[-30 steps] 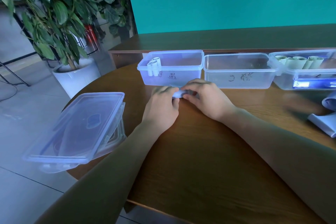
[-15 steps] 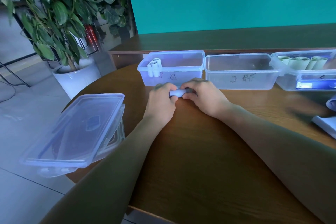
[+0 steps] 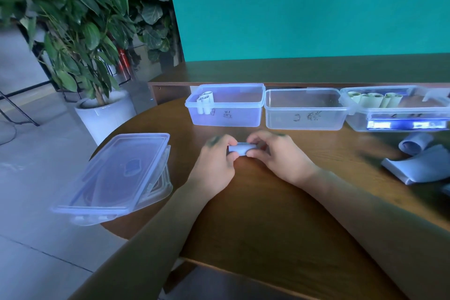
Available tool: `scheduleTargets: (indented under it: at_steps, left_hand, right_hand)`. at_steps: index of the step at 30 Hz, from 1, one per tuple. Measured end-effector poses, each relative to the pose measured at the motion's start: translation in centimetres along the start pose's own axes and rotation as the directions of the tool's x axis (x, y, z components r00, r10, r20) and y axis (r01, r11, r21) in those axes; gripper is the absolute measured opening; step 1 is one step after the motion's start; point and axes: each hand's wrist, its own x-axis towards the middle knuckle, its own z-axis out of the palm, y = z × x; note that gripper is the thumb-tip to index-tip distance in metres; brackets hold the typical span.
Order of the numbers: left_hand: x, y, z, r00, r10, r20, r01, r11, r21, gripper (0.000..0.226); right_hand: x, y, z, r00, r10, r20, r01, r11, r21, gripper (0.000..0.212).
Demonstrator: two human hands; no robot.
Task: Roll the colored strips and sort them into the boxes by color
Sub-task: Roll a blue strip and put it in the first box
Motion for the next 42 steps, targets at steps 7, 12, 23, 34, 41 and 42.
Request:
scheduleTargets:
  at_steps: [7, 12, 23, 34, 41, 42]
  left_hand:
    - [-1.8, 0.7, -0.4, 0.998, 0.049, -0.037, -0.048, 0.998, 0.026, 0.018]
    - [-1.7, 0.8, -0.5, 0.99, 0.09, -0.106, -0.091, 0.996, -0.004, 0.019]
    - [-0.6, 0.3, -0.2, 0.999, 0.018, -0.032, -0.016, 0.999, 0.045, 0.03]
    - [1.3, -0.7, 0.2, 0.994, -0.081, 0.076, 0.078, 0.996, 0.044, 0.039]
    - [2.0, -0.4, -0.4, 0.981, -0.188, 0.042, 0.192, 0.965, -0.177, 0.037]
    - [2.0, -0.4, -0.5, 0.978, -0.205, 0.037, 0.208, 0.95, -0.235, 0.036]
  right_hand:
    - [-1.8, -0.5, -0.3, 1.0, -0.006, -0.005, 0.006, 1.0, 0.021, 0.01]
    - [-1.2, -0.1, 0.0, 0.999, 0.027, -0.023, -0.026, 0.999, 0.041, 0.013]
    - [0.3, 0.3, 0.6, 0.998, -0.021, -0.055, 0.019, 0.999, -0.045, 0.019]
    - [1.8, 0.8, 0.9, 1.0, 0.013, 0.009, -0.013, 0.998, -0.06, 0.022]
    - [2.3, 0.9, 0.7, 0.998, 0.053, 0.022, -0.053, 0.998, 0.023, 0.022]
    - [2.3, 0.8, 0.7, 0.997, 0.066, 0.027, -0.067, 0.996, 0.051, 0.022]
